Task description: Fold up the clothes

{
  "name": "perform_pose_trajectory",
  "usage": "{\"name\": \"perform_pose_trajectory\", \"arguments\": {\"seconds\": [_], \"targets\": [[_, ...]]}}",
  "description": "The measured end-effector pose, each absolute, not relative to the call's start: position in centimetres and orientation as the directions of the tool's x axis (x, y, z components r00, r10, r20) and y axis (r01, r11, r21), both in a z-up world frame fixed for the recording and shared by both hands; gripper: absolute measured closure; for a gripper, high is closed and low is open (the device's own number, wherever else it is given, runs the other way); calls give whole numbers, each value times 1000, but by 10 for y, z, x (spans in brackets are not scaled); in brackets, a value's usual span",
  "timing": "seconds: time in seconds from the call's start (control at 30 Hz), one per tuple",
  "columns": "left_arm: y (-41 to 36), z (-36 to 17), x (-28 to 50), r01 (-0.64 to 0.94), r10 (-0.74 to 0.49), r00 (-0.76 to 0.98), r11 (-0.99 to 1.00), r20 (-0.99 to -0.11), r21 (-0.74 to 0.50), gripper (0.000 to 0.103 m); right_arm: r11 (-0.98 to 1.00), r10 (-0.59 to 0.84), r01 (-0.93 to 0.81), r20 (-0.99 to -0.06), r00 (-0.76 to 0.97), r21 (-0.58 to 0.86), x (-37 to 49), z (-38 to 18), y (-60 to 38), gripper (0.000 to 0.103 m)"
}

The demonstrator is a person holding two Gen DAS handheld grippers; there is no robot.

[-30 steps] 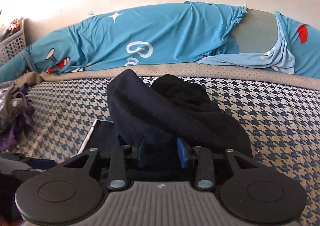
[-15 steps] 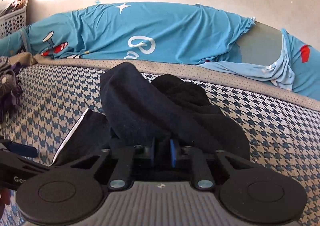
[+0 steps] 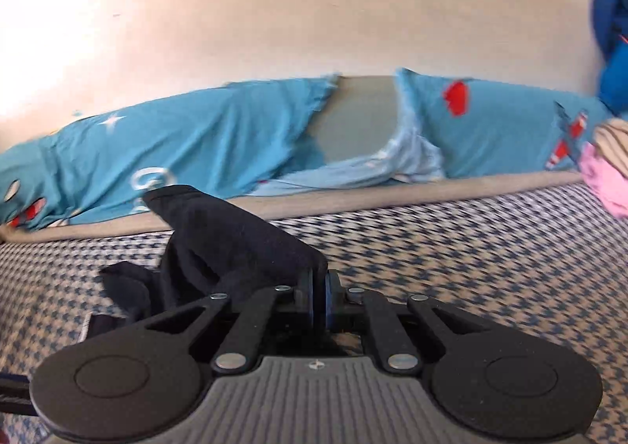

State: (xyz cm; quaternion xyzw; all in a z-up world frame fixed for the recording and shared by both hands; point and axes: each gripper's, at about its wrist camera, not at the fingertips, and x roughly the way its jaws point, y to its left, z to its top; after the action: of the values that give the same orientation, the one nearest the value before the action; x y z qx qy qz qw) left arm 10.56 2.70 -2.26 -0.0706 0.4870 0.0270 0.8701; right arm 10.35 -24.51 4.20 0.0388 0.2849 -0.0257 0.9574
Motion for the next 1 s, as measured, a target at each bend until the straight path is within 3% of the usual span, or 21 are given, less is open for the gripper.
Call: {"name": "perform_pose_trajectory", "arguments": {"seconds": [0.33,0.53,1.0], "targets": [[15,-30,106,-80,-43,509,992,-860,-97,0,971,-138,236,-695,706,47,99,24,-305,97],[1,-34,103,-40,-40,507,997,-861,-70,0,960,-155,269,-651,743,78,88,36,-320,93],[-20,-33,89,55,-106,501,994,-859,-90,0,979,192,-115,-579,793,168,100,46,-244,91]]}}
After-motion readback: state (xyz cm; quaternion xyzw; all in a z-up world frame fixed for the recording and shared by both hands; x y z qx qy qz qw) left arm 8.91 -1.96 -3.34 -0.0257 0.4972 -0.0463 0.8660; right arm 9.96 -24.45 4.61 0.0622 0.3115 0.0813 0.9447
